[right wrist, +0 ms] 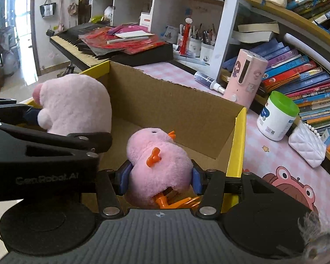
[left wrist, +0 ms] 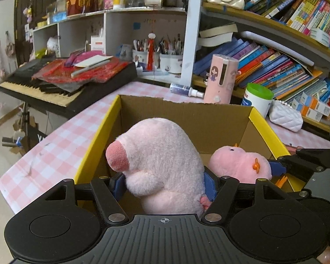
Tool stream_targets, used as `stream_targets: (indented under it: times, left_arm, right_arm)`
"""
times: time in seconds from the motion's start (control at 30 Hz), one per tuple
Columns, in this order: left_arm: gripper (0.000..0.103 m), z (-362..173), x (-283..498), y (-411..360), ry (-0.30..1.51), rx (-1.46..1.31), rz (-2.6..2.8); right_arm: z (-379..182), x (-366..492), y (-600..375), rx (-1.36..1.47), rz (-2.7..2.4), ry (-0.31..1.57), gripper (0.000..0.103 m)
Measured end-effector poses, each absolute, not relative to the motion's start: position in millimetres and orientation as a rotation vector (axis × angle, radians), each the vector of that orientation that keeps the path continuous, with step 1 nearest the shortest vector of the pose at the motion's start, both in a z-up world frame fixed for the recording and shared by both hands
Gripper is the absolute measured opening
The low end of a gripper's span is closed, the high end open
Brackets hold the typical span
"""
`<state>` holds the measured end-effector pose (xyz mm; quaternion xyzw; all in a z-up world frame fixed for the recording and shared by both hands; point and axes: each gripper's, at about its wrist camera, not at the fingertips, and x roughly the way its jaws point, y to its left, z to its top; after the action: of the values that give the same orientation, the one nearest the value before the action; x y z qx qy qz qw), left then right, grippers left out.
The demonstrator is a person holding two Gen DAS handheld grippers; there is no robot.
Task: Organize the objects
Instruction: 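Lower both plushes into the yellow box and open both tools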
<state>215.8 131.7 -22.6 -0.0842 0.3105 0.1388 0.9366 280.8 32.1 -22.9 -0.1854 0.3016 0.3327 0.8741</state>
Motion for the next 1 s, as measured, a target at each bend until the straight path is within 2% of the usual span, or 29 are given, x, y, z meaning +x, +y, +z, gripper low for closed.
stream_targets:
  times: [0.1, 0.23, 0.37, 0.43, 0.73, 1.0]
  left_arm:
    - [0.072, -22.4, 214.7, 131.5, 0.627, -0.183, 0.29]
    - [0.073, -19.6, 211.2, 129.3, 0.613, -0.192, 0.294]
    - [0.088, -9.1, 203.2, 122.2, 0.556, -0.158, 0.287]
    - [0.09, -3.6, 198.7, 120.4, 0.524, -0.154, 0.282]
    - [0.095, 14.4, 171.0, 124.6, 0.424, -0.185, 0.301]
    - [0.096, 20.1, 144.6, 128.7, 0.394, -0.198, 0.283]
  right_arm:
    - [-23.1, 280.3, 31.7, -0.385, 0.698, 0.625, 0.051]
    - [-22.2, 278.5, 29.4, -0.359, 0.692, 0.615, 0.052]
    - [-17.9, 275.8, 27.7, -0.34, 0.683, 0.594, 0.056]
    - [-13.4, 273.4, 26.1, -0.325, 0.675, 0.578, 0.064]
    - [13.2, 245.0, 13.5, -0.255, 0.596, 0.453, 0.079]
    - [24.3, 217.3, 7.0, -0.208, 0.519, 0.424, 0.083]
